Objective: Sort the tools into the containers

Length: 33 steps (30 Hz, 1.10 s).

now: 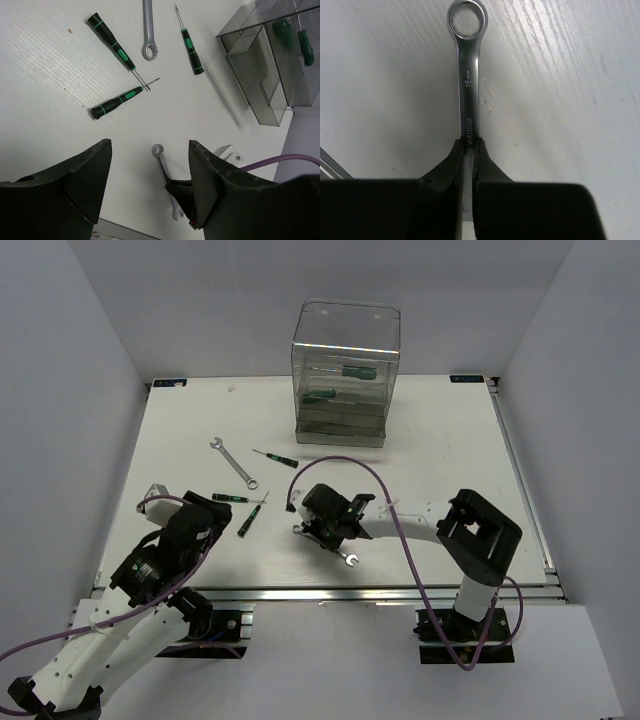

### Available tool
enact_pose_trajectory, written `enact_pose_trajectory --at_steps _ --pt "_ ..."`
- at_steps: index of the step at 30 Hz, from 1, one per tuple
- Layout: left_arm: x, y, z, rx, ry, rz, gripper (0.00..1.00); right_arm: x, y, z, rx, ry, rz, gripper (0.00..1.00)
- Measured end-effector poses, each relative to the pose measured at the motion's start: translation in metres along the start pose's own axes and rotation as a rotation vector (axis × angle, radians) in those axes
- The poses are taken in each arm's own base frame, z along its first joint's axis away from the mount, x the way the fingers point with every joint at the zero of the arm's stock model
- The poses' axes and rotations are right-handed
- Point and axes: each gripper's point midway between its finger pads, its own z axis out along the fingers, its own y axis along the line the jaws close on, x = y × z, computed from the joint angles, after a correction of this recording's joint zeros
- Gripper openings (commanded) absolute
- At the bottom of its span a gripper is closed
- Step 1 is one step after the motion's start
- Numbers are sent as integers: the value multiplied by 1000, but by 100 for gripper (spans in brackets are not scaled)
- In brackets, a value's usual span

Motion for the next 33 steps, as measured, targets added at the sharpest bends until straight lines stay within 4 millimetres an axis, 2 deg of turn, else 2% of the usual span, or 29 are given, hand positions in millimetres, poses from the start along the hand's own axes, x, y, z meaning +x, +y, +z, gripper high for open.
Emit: enact_pose_trajectory --at_steps 6,12,18,22,25,27,29,33 --pt "0 2 -1 -5 1 -1 72 -1 -4 -2 -36 16 2 0" --pt "0 2 -1 -5 1 -5 72 1 -21 -13 -76 38 -12 0" --pt "0 2 0 -5 1 -4 71 -25 -24 -35 -93 -42 -67 0" --pt "1 2 0 -7 2 -3 71 -38 -31 -43 -93 -84 -81 0" --pt "2 1 2 -7 2 -3 71 -45 -49 -50 -71 -97 -75 0" --pt "3 0 4 -6 2 -4 71 -56 -70 -59 -43 -120 -70 0" --pt "4 -2 6 -6 3 -2 71 -74 -96 -72 2 -160 -77 0" --pt "7 -7 12 -9 6 11 72 -126 -161 -105 117 -269 -129 0"
